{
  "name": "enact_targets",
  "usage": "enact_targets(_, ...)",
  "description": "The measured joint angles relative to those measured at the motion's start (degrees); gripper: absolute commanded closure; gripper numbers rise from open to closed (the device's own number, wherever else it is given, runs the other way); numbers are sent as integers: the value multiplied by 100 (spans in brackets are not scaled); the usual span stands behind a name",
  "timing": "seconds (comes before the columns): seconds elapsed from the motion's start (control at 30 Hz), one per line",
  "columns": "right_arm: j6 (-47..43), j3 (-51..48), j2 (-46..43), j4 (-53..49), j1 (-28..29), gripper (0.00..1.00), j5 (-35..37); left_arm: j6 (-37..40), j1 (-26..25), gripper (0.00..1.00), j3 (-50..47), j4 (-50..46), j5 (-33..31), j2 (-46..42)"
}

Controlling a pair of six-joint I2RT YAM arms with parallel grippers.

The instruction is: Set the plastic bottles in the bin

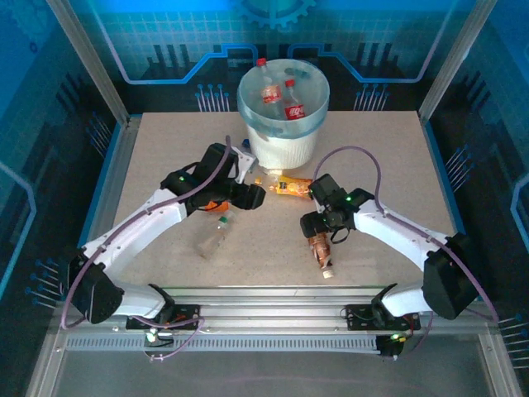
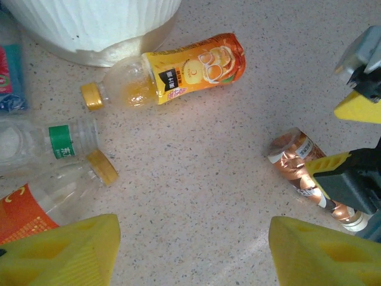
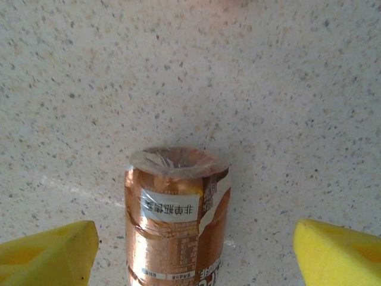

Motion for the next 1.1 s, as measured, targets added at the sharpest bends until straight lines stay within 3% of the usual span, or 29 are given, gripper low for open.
enact_targets(0.27, 13, -186, 649, 299, 0, 21, -245, 0, -68, 32, 131, 13, 35, 55)
enact_targets(0.33, 20, -186, 813, 387, 0, 33, -286, 0, -68, 32, 144, 15, 35, 55)
enact_targets(0.5, 4, -184, 970, 496, 0, 47, -396, 0, -68, 32, 144, 15, 35, 52)
enact_targets(0.7, -31, -28, 726, 210, 15, 49, -400, 4, -70, 32, 177, 7, 11, 37)
enact_targets(0.87, -96, 868, 74, -363, 208, 49, -372, 46, -72, 30, 553, 11, -85, -39)
enact_targets(1.1, -564, 3123, -332, -387, 420, 50, -175, 260, -72, 28, 1598, 260, -417, -184)
